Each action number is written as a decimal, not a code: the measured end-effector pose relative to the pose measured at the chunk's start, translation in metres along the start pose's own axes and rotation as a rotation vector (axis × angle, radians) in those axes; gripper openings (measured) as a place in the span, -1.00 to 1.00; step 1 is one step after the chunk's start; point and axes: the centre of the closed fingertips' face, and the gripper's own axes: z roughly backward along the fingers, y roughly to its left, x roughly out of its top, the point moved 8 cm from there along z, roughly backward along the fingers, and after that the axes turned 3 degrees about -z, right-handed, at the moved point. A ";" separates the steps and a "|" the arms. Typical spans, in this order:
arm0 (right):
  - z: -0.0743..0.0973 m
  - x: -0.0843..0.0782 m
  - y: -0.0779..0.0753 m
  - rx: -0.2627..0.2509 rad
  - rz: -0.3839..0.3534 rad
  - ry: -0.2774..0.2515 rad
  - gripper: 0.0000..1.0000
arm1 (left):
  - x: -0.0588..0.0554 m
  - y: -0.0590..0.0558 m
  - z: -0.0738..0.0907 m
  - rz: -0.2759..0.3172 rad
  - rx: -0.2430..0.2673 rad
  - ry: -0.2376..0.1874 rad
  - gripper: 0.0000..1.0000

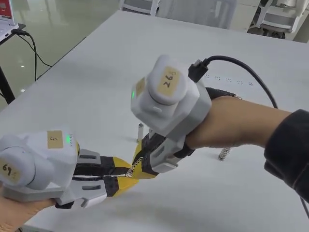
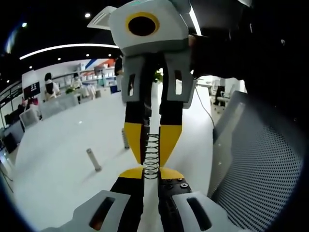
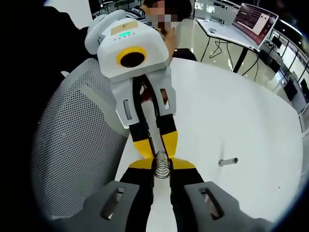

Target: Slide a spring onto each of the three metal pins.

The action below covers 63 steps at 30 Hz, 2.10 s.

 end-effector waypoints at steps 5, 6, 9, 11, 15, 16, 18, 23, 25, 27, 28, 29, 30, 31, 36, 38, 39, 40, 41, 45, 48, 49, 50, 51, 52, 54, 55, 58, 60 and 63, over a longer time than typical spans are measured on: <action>0.001 0.000 0.001 -0.001 -0.002 -0.003 -0.82 | 0.001 0.000 0.001 0.008 0.000 -0.012 -0.97; 0.002 0.000 0.001 0.000 -0.004 -0.006 -0.82 | 0.002 0.000 0.001 0.004 0.002 -0.017 -0.97; 0.003 0.000 0.001 0.004 -0.014 -0.010 -0.82 | 0.003 -0.001 0.001 -0.001 0.003 -0.021 -0.97; 0.002 0.000 0.000 0.004 -0.023 -0.012 -0.83 | 0.003 -0.001 0.001 0.000 0.005 -0.023 -0.97; 0.001 -0.001 -0.001 0.003 -0.026 -0.004 -0.83 | 0.003 -0.001 -0.001 -0.003 0.009 -0.020 -0.96; 0.000 -0.001 -0.001 0.002 -0.024 -0.001 -0.83 | 0.002 -0.001 -0.001 -0.001 0.011 -0.017 -0.95; 0.000 0.000 -0.001 0.000 -0.019 0.004 -0.83 | 0.002 -0.001 -0.002 0.001 0.014 -0.013 -0.95; 0.002 0.002 -0.004 -0.008 -0.016 0.001 -0.83 | 0.000 0.002 -0.001 0.015 0.035 -0.004 -0.74; 0.002 0.002 -0.006 -0.013 -0.015 0.003 -0.83 | -0.001 0.003 -0.001 0.024 0.038 -0.002 -0.68; 0.002 0.001 -0.006 -0.016 -0.014 0.009 -0.83 | -0.001 0.004 -0.002 0.031 0.041 -0.002 -0.65; 0.002 0.000 -0.006 -0.016 -0.013 0.011 -0.83 | -0.002 0.004 -0.002 0.032 0.042 -0.003 -0.63; 0.002 0.000 -0.006 -0.016 -0.013 0.012 -0.83 | -0.002 0.004 -0.002 0.035 0.044 -0.003 -0.61; 0.002 -0.001 -0.006 -0.017 -0.013 0.014 -0.83 | -0.002 0.004 -0.002 0.039 0.047 -0.002 -0.58; 0.002 -0.001 -0.006 -0.019 -0.012 0.016 -0.83 | -0.003 0.005 -0.002 0.044 0.051 -0.001 -0.53; 0.002 -0.003 -0.008 -0.031 -0.016 0.022 -0.83 | -0.005 0.008 -0.002 0.066 0.071 0.008 -0.35; 0.003 -0.003 -0.009 -0.036 -0.016 0.025 -0.83 | -0.006 0.009 -0.002 0.075 0.079 0.010 -0.28; 0.004 -0.004 -0.010 -0.037 -0.018 0.025 -0.83 | -0.006 0.009 -0.002 0.078 0.081 0.010 -0.23; 0.004 -0.004 -0.010 -0.039 -0.019 0.026 -0.83 | -0.006 0.009 -0.001 0.083 0.085 0.011 -0.19; 0.004 -0.005 -0.011 -0.041 -0.020 0.028 -0.83 | -0.007 0.010 -0.001 0.084 0.089 0.012 -0.16; 0.005 -0.006 -0.011 -0.046 -0.020 0.035 -0.83 | -0.007 0.011 -0.001 0.101 0.102 0.007 -0.03; 0.006 -0.007 -0.012 -0.051 -0.022 0.035 -0.83 | -0.008 0.011 -0.001 0.108 0.109 0.009 0.04; 0.006 -0.007 -0.012 -0.053 -0.023 0.035 -0.83 | -0.008 0.011 -0.001 0.111 0.111 0.009 0.07; 0.007 -0.007 -0.012 -0.053 -0.024 0.035 -0.83 | -0.008 0.011 -0.001 0.113 0.112 0.008 0.09; 0.007 -0.007 -0.013 -0.054 -0.026 0.033 -0.83 | -0.008 0.012 0.000 0.115 0.117 0.008 0.13; 0.008 -0.007 -0.013 -0.055 -0.027 0.033 -0.83 | -0.008 0.012 0.000 0.115 0.119 0.007 0.16; 0.008 -0.008 -0.013 -0.059 -0.025 0.037 -0.83 | -0.009 0.012 0.000 0.119 0.124 0.008 0.21; 0.009 -0.008 -0.014 -0.059 -0.026 0.040 -0.83 | -0.009 0.012 0.000 0.119 0.126 0.008 0.23; 0.010 -0.009 -0.015 -0.066 -0.027 0.044 -0.83 | -0.010 0.012 0.000 0.124 0.128 0.009 0.28; 0.011 -0.009 -0.016 -0.069 -0.028 0.047 -0.83 | -0.010 0.012 0.000 0.128 0.130 0.012 0.32; 0.013 -0.010 -0.017 -0.076 -0.029 0.050 -0.83 | -0.011 0.013 0.000 0.133 0.136 0.014 0.39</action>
